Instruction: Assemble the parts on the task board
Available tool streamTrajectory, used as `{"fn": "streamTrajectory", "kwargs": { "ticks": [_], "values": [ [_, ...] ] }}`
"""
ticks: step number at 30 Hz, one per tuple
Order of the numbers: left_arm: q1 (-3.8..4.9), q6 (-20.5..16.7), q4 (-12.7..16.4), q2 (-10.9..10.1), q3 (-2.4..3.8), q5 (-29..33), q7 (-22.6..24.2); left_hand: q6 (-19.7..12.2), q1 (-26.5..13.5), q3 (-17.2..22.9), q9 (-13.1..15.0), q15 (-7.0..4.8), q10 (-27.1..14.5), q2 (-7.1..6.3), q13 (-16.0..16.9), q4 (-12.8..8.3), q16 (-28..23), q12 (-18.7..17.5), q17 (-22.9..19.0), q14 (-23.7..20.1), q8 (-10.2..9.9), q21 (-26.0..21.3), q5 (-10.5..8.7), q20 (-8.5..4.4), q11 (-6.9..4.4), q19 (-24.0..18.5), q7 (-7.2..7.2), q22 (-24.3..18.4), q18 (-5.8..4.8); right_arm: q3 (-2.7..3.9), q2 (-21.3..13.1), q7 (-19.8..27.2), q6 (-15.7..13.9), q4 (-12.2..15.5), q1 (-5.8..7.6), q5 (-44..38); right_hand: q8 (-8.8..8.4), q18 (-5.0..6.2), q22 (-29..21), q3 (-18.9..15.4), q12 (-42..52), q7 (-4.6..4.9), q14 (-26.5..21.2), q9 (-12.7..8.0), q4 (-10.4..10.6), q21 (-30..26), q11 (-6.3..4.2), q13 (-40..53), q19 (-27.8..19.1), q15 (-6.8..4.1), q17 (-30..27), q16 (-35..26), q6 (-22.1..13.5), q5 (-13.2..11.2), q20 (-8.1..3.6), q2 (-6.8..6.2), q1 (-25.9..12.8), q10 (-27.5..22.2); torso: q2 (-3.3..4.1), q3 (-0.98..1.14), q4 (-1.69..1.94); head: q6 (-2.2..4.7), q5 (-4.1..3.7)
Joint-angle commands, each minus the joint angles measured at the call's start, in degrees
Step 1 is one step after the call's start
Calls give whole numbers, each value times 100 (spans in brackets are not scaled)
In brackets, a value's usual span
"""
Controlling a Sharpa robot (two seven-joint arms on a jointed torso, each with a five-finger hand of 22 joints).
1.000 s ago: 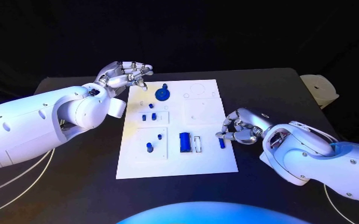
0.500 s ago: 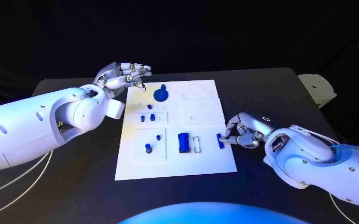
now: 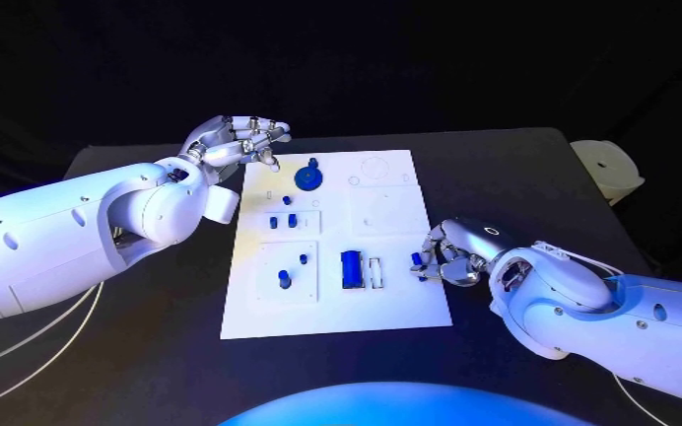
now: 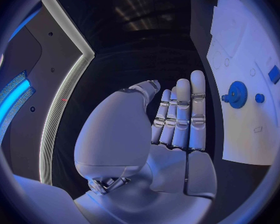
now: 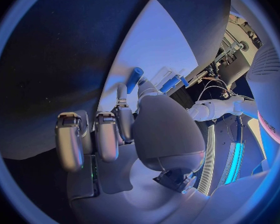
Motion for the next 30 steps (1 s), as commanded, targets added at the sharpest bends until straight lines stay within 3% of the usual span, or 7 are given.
{"fn": "streamTrajectory", "kwargs": {
  "ticks": [1,6,9,15,20,27,30],
  "values": [
    [3,101,21,4,4,25,35,-30,-56,34,5,13,-32,12,-3,13,-26,37,-6,-40,28,-18,-11,-11,-5,-42,-9,1,37,-25,43,-171,448,-58,-38,-303,-49,-43,1455,61,-21,9,436,-45,3,-17,0,350,544,17,684,-20,17,-233,17,45,194,-26,-8,0,-2,-16,2],
    [3,100,23,-1,4,25,32,-30,-56,34,5,13,-32,12,-3,13,-26,37,-6,-40,28,-18,-11,-11,-5,-42,-9,1,37,-32,118,-221,668,-121,-52,-552,-76,-45,1457,223,-26,-16,437,-64,-77,-8,-21,353,548,1,686,-22,43,-370,8,75,493,-25,-5,4,-10,-21,14],
    [3,101,24,0,4,25,31,-30,-56,34,5,13,-32,12,-3,13,-26,37,-6,-40,28,-18,-11,-11,-5,-42,-9,1,37,-36,168,-241,805,-151,-59,-743,-112,-46,1459,569,-33,-46,438,-99,-303,-3,-53,358,549,-30,691,-23,81,-539,-19,99,998,-35,-6,5,-13,-11,18],
    [4,104,28,-4,4,25,28,-30,-56,34,5,13,-32,12,-3,13,-26,37,-6,-40,28,-18,-11,-11,-5,-42,-9,1,37,-40,213,-278,1103,-165,-66,-1103,-203,-51,1465,1291,-46,-34,446,-206,-488,17,-44,369,557,-24,744,-11,258,-347,-25,-174,1315,-47,-7,-2,0,-22,20],
    [4,104,31,-11,4,25,25,-30,-56,34,5,13,-32,12,-3,13,-26,37,-6,-40,28,-18,-11,-11,-5,-42,-9,1,37,-41,208,-313,963,-132,-68,-1172,-182,-54,1469,1865,-48,-50,449,-166,-517,31,-67,372,562,-34,760,-9,251,-23,-34,-263,1160,-22,-7,3,-8,-23,34],
    [4,100,37,-17,4,24,21,-30,-56,34,5,13,-32,12,-3,13,-26,37,-6,-40,28,-18,-11,-11,-5,-42,-9,1,37,-38,161,-330,476,55,-65,-888,83,-63,1480,2977,-52,-64,456,175,-684,73,-59,377,578,-43,788,-4,55,410,-37,-519,408,41,-5,2,-6,-28,47],
    [4,100,39,-17,4,24,20,-34,-71,43,8,13,-38,14,-3,9,-23,58,-8,-41,45,-22,-11,-10,-7,-41,-11,-2,38,-33,149,-331,235,169,-54,-688,112,-66,1485,3105,-47,-52,459,215,-724,91,-64,383,584,-42,797,-1,36,445,-41,-543,289,49,-5,-2,-1,-37,48]
  ]
}}
